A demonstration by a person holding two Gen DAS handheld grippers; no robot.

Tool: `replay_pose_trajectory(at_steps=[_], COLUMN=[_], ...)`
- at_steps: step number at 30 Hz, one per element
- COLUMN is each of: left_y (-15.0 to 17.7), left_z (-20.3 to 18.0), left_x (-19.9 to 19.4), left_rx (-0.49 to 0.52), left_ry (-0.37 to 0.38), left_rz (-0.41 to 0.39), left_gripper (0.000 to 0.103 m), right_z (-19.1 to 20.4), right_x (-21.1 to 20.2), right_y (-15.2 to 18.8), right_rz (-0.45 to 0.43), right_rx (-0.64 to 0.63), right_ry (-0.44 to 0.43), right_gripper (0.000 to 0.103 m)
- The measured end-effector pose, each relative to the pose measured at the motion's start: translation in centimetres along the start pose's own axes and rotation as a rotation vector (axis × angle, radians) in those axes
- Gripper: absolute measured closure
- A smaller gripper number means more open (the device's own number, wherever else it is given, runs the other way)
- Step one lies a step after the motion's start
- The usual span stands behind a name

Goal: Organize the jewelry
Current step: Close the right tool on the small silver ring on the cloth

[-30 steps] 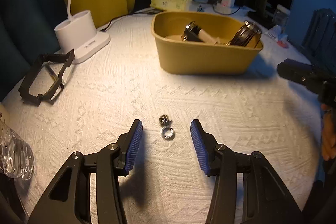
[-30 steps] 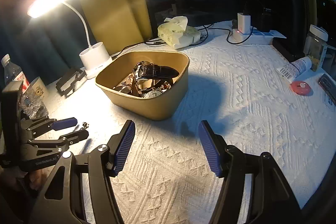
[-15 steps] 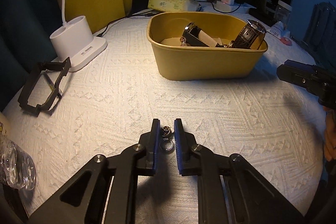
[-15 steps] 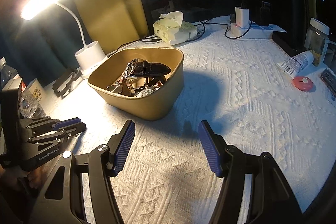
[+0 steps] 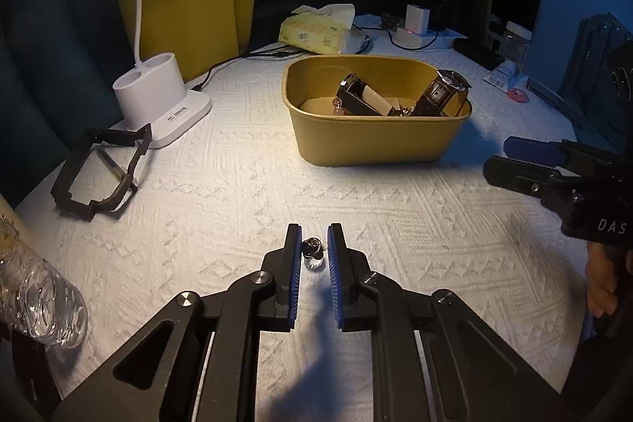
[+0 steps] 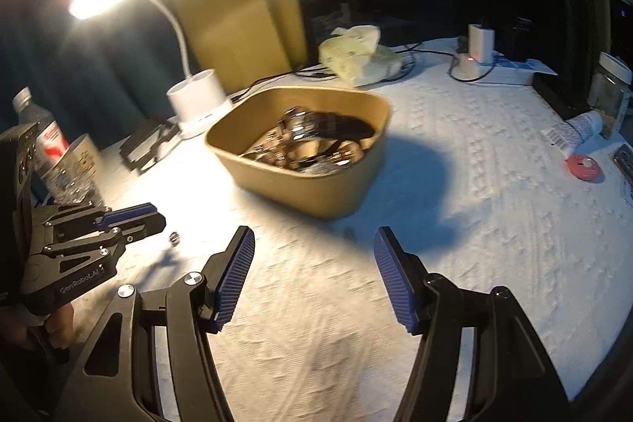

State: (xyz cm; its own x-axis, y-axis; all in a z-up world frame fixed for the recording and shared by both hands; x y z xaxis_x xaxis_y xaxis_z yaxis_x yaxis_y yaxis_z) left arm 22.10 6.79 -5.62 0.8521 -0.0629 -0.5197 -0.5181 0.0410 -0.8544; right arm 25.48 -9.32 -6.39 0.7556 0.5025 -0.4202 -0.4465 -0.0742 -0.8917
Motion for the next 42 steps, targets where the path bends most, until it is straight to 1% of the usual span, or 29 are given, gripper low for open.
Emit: replay_pose_trajectory(at_steps=[7, 19, 21, 23, 28, 30, 31, 32, 34, 38, 42], left_y=[1.0, 2.2, 2.3, 2.2, 2.2, 2.4, 2.4, 2.5, 2.5, 2.5, 2.2], left_z=[2.0, 5.2, 5.6, 5.8, 5.8, 5.9, 5.9, 6.0, 6.1, 6.1, 5.9], left_x=[-2.4, -4.1, -4.1, -4.2, -4.2, -4.1, -4.1, -4.0, -4.0, -4.0, -4.3], left_rx=[-0.038, -0.104, -0.116, -0.123, -0.135, -0.14, -0.142, -0.144, -0.147, -0.143, -0.134], left_ry=[-0.005, -0.01, -0.009, -0.007, 0.002, 0.004, 0.004, 0.004, 0.002, 0.001, -0.01], left_rz=[-0.019, -0.029, -0.029, -0.034, -0.035, -0.032, -0.031, -0.031, -0.03, -0.032, -0.041], left_gripper=[0.088, 0.088, 0.088, 0.088, 0.088, 0.088, 0.088, 0.088, 0.088, 0.088, 0.088], right_z=[3.9, 10.3, 11.0, 11.6, 12.4, 12.6, 12.6, 12.6, 12.5, 12.4, 12.3], right_x=[0.3, 3.5, 4.1, 4.8, 6.6, 7.1, 7.3, 7.3, 7.5, 7.4, 6.7], right_y=[0.7, 2.1, 2.1, 2.3, 2.7, 2.9, 3.0, 2.9, 2.9, 2.8, 2.4], right_rz=[0.02, 0.086, 0.097, 0.11, 0.141, 0.163, 0.17, 0.168, 0.169, 0.165, 0.132], right_rx=[-0.059, -0.166, -0.179, -0.19, -0.21, -0.22, -0.22, -0.223, -0.23, -0.226, -0.236], right_ry=[-0.064, -0.155, -0.165, -0.169, -0.169, -0.171, -0.173, -0.167, -0.157, -0.159, -0.152], right_gripper=[0.04, 0.041, 0.045, 0.054, 0.067, 0.073, 0.08, 0.085, 0.091, 0.091, 0.091])
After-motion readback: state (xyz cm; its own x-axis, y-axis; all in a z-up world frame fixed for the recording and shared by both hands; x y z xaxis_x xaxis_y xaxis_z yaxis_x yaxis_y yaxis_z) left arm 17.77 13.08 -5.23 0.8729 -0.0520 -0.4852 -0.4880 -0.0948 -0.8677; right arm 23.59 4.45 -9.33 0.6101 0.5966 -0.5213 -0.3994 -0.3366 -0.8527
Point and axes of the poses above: each gripper's, at about its wrist camera, not at the fingertips, and x roughly the way its jaws point, z to its left, y to its underside, the point moved 3 cm from there along x, roughly the way its jaws point, and after that the axes turned 15 degrees about -z, right-handed, at the moved point
